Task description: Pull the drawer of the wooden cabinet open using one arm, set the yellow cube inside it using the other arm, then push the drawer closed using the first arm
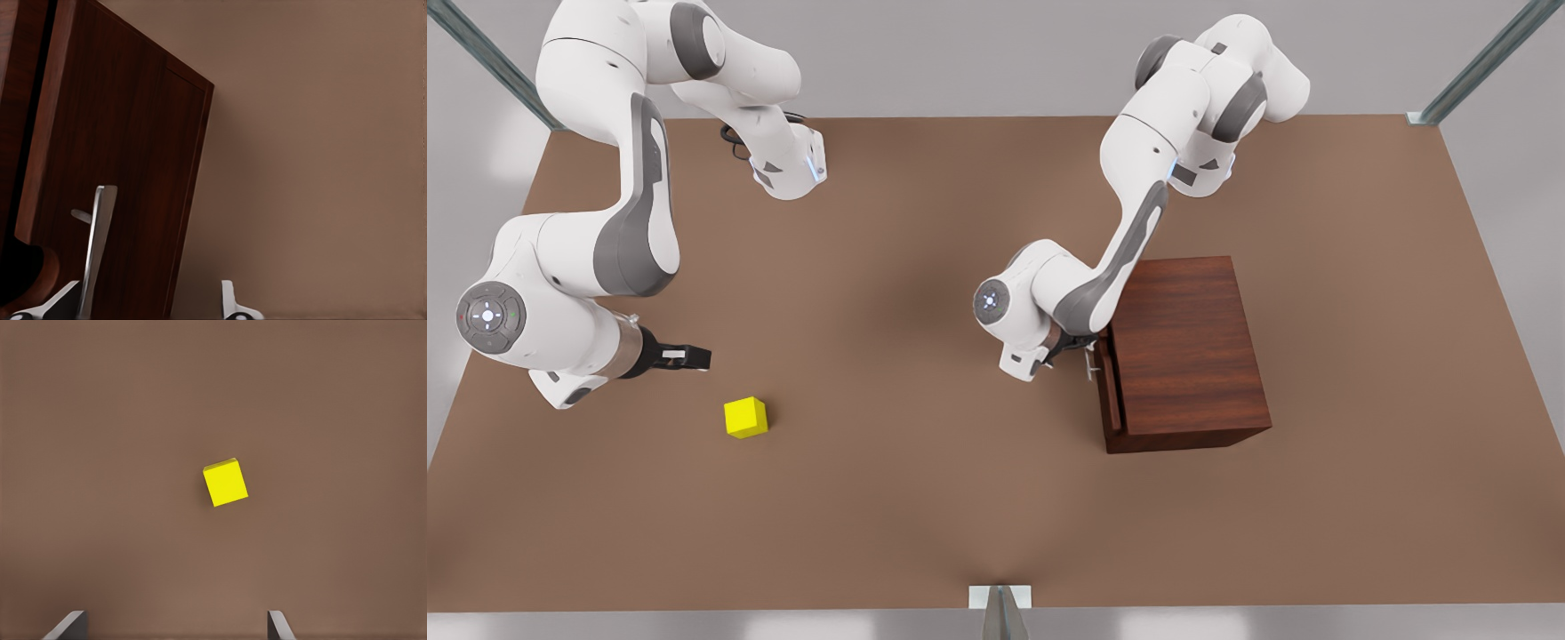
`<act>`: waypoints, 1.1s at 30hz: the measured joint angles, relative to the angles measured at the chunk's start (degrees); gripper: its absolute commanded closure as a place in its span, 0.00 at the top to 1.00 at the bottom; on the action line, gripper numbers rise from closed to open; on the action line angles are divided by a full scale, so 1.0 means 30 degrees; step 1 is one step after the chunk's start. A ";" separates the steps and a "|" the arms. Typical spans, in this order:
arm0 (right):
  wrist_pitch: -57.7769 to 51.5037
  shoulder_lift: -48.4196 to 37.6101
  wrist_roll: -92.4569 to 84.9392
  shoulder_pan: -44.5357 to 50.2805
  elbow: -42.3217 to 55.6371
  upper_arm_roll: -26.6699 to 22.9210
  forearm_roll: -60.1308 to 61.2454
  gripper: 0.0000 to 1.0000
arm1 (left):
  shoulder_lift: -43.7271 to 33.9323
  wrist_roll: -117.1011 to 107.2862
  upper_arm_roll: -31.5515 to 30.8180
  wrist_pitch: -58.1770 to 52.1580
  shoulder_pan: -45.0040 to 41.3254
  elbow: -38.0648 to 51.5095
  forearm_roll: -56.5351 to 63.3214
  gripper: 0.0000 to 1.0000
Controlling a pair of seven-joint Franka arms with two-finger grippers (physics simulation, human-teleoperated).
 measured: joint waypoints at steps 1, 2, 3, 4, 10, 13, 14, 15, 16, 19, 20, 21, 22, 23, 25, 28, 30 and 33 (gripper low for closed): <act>0.0000 0.0005 0.0000 0.0000 0.0000 0.0000 0.0002 1.00 | 0.0009 -0.0014 -0.0038 0.0005 -0.0010 0.0005 -0.0002 1.00; 0.0000 0.0011 0.0000 0.0000 0.0000 0.0000 0.0003 1.00 | 0.0014 -0.0028 -0.0060 0.0035 -0.0016 0.0007 -0.0005 1.00; 0.0000 0.0014 0.0000 0.0000 0.0000 0.0000 0.0004 1.00 | 0.0017 -0.0041 -0.0070 0.0072 -0.0019 0.0009 -0.0007 1.00; 0.0000 0.0015 0.0000 0.0000 0.0000 0.0000 0.0004 1.00 | 0.0018 -0.0054 -0.0076 0.0109 -0.0019 0.0009 -0.0009 1.00; 0.0001 0.0016 0.0000 0.0000 0.0000 0.0000 0.0006 1.00 | 0.0042 -0.0130 -0.0212 0.0297 -0.0038 0.0027 -0.0004 1.00; 0.0001 0.0016 0.0000 0.0023 0.0000 0.0000 0.0006 1.00 | 0.0068 -0.0186 -0.0300 0.0420 -0.0064 0.0028 -0.0007 1.00; 0.0001 0.0016 0.0000 0.0023 0.0000 0.0001 0.0002 1.00 | 0.0073 -0.0205 -0.0307 0.0453 -0.0071 0.0033 -0.0009 1.00; 0.0001 0.0016 0.0000 0.0023 0.0000 0.0000 0.0002 1.00 | 0.0068 -0.0223 -0.0311 0.0480 -0.0088 0.0036 -0.0010 1.00; 0.0001 0.0016 0.0000 0.0026 0.0000 0.0000 0.0003 1.00 | 0.0058 -0.0241 -0.0312 0.0504 -0.0110 0.0037 -0.0011 1.00; 0.0001 0.0016 0.0000 0.0029 0.0000 0.0000 0.0001 1.00 | 0.0084 -0.0292 -0.0337 0.0556 -0.0210 0.0220 -0.0012 1.00; 0.0005 0.0016 0.0000 0.0029 0.0000 0.0000 -0.0001 1.00 | 0.0119 -0.0307 -0.0341 0.0569 -0.0244 0.0311 -0.0013 1.00; 0.0009 0.0016 0.0000 0.0029 0.0000 0.0000 0.0001 1.00 | 0.0186 -0.0322 -0.0343 0.0583 -0.0265 0.0419 -0.0013 1.00; 0.0012 0.0016 0.0000 0.0029 0.0000 0.0000 0.0002 1.00 | 0.0245 -0.0336 -0.0333 0.0595 -0.0276 0.0502 -0.0014 1.00; 0.0015 0.0020 0.0000 0.0029 0.0000 0.0000 0.0003 1.00 | 0.0278 -0.0350 -0.0339 0.0605 -0.0279 0.0547 -0.0013 1.00; 0.0019 0.0039 0.0000 0.0029 0.0000 0.0000 0.0004 1.00 | 0.0320 -0.0381 -0.0342 0.0620 -0.0291 0.0583 -0.0012 1.00; 0.0020 0.0045 0.0000 0.0029 0.0000 0.0000 0.0005 1.00 | 0.0371 -0.0438 -0.0343 0.0677 -0.0375 0.0686 -0.0013 1.00; 0.0022 0.0046 0.0000 0.0029 0.0000 0.0000 0.0006 1.00 | 0.0463 -0.0482 -0.0345 0.0722 -0.0437 0.0839 -0.0012 1.00; 0.0024 0.0046 0.0000 0.0029 0.0000 0.0000 0.0006 1.00 | 0.0585 -0.0550 -0.0344 0.0768 -0.0539 0.1067 -0.0013 1.00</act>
